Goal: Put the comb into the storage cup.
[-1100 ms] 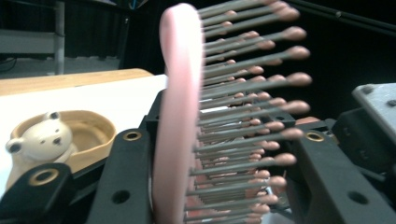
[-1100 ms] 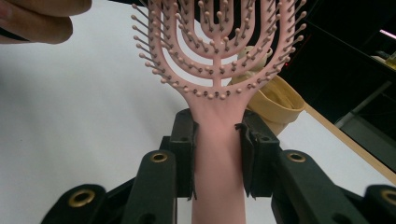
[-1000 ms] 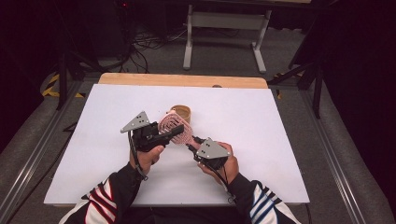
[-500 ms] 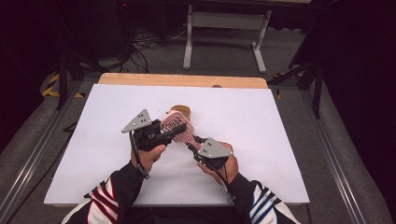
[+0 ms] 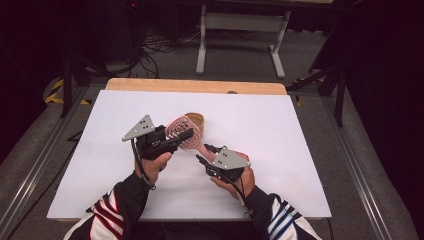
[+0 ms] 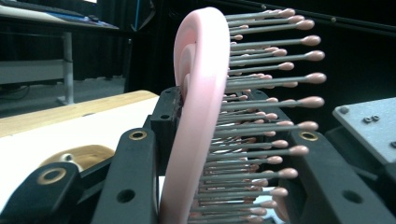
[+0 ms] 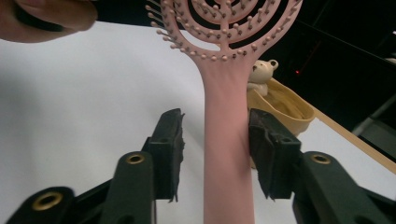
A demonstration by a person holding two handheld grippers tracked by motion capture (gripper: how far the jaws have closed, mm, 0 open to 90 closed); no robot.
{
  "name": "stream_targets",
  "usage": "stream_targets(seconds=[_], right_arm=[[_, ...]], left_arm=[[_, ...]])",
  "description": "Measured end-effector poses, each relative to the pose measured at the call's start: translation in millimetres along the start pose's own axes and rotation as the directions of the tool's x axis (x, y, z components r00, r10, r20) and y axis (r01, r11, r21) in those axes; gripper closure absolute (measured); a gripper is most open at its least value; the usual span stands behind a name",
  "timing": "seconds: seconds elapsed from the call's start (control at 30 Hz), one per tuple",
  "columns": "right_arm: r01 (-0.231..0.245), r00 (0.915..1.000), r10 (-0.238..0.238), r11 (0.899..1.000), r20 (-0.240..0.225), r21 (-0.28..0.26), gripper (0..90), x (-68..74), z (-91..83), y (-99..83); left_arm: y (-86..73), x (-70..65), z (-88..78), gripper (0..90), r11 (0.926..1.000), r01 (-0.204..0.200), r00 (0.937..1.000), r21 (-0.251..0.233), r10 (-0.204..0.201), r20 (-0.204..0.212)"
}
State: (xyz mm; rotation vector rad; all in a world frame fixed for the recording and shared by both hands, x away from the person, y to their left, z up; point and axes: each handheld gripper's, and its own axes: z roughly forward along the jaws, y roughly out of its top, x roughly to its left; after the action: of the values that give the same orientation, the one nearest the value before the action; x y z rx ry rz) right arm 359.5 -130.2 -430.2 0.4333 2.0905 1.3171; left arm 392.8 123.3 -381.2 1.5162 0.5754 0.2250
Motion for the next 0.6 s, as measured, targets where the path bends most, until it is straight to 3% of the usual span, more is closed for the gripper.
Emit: stream_targets(seconds=[0.2,0.6], right_arm=[[0.003,0.9998,-0.003,1.0,-0.019,-0.018,48.2,-0.4,-5.6,-0.2],[-0.001,0.9999,0.002,0.999,0.013,-0.044,36.4,-8.7,-16.4,0.1]], left_arm=[[2.1,4.6,-7.4,61.4,0.9999,-0.001,0.9998,-0.012,0.001,-0.022],[1.9,16.3,-21.1,61.5,0.9999,-0.012,0.9976,-0.004,0.012,-0.068]])
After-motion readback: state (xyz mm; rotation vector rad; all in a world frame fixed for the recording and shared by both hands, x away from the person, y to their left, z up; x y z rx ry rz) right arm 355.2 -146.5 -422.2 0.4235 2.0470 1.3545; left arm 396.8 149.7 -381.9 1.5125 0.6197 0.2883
